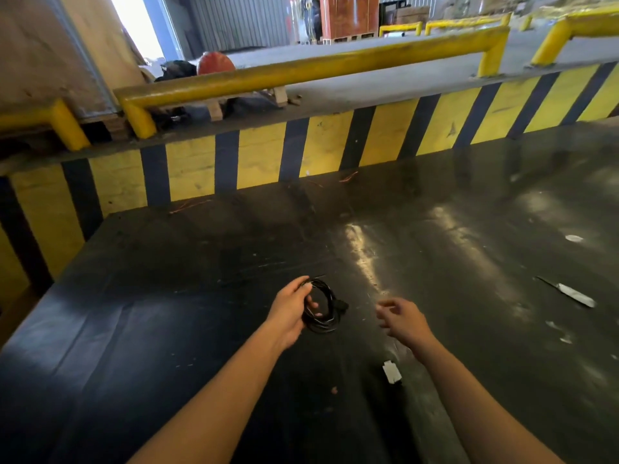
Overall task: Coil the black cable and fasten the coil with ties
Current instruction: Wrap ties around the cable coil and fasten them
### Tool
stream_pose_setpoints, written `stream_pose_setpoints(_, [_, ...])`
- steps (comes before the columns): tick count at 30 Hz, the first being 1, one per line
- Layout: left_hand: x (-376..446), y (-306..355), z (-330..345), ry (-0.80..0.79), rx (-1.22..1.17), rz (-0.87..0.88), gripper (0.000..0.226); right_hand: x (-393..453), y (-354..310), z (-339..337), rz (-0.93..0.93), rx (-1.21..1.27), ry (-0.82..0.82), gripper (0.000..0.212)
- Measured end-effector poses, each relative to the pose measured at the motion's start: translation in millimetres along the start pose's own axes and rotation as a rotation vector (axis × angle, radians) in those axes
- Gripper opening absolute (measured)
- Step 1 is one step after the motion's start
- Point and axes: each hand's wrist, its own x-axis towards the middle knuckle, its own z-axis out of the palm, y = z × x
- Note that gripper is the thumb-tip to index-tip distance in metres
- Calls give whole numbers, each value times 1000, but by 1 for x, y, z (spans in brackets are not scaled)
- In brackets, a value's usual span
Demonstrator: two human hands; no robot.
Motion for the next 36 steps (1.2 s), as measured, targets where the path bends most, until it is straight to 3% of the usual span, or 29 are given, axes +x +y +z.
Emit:
stream_pose_setpoints(2, [3,-5,-4,33,60,33,28,4,28,-10,32,-383,-71,32])
stream_pose_setpoints(5, [4,-12,-10,75,134,70,25,3,59,-8,67,-648,-234,37])
stream_pose_setpoints(10, [7,-16,-16,162,205,87,14,4,72,6,63,-716,-204,21])
stream_pose_setpoints(14, [9,-8,-18,181,257,133,10,15,66,13,61,-757,-282,24])
stream_pose_setpoints(17, [9,8,-18,137,283,192,9,26,35,7,-18,-578,-237,15])
stream_pose_setpoints(20, [10,34,-14,108,423,292,10,36,-29,-4,-116,-151,-147,6])
stream_pose_setpoints(23, [11,66,-2,91,572,439,11,38,-102,-17,-280,159,-140,11])
stream_pose_setpoints(29, [-7,132,29,-192,619,570,9,33,-199,-37,-438,374,-187,10])
stream_pose_setpoints(36, [-24,175,39,-386,534,618,10,24,-237,-37,-532,425,-90,5])
